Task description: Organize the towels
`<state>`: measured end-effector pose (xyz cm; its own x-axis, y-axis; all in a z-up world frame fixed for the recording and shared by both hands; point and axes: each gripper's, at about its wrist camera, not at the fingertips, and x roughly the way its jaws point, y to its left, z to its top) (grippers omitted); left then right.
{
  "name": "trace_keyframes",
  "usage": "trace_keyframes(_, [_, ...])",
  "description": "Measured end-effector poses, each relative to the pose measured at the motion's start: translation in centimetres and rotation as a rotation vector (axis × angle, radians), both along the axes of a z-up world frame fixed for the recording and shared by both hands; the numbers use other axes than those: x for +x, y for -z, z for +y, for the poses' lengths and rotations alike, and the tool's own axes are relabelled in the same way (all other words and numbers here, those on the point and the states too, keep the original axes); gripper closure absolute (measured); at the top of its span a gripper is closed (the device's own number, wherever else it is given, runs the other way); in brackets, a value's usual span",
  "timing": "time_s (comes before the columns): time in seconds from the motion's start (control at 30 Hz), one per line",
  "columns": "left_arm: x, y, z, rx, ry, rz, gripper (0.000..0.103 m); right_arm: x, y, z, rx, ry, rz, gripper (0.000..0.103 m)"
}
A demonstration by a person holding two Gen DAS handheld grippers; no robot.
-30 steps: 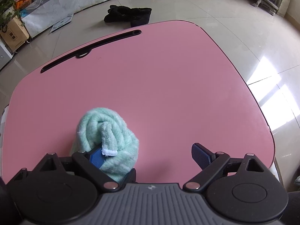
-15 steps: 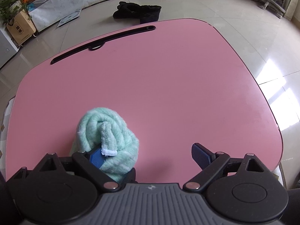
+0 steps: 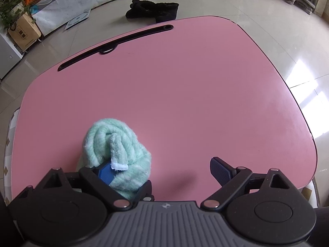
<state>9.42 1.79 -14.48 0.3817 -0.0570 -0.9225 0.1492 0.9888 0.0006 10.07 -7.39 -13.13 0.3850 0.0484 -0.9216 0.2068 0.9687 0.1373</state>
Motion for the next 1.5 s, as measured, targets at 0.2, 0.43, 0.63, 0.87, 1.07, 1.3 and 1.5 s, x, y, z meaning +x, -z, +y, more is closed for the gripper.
trace_keyframes(0.2, [0.5, 0.1, -1.0, -0.001, 0.0, -0.003, 0.0, 0.2, -0.1, -0.8, -0.006, 0.029, -0.003, 0.01])
trace_keyframes(0.43, [0.9, 0.2, -2.5, 0.0, 0.024, -0.013, 0.0, 0.4, -0.1, -2.0, -0.019, 0.055, -0.015, 0.01])
trace_keyframes(0.63, [1.4, 0.3, -3.4, -0.002, 0.038, -0.021, 0.0, 0.5, 0.0, -3.0, -0.015, 0.074, -0.024, 0.01])
trace_keyframes(0.87, [2.1, 0.4, -4.6, -0.003, 0.056, -0.023, 0.0, 0.7, 0.1, -4.3, -0.004, 0.112, -0.03, 0.01])
trace_keyframes(1.07, [2.5, 0.5, -5.7, -0.004, 0.083, -0.025, 0.0, 0.8, 0.1, -5.5, -0.002, 0.149, -0.03, 0.01])
trace_keyframes(1.3, [3.0, 0.6, -7.2, -0.005, 0.125, -0.026, 0.0, 0.8, 0.1, -6.8, -0.007, 0.192, -0.032, 0.01])
trace_keyframes(1.5, [3.4, 0.7, -8.4, -0.007, 0.165, -0.028, 0.0, 0.8, 0.2, -8.1, -0.007, 0.243, -0.032, 0.01])
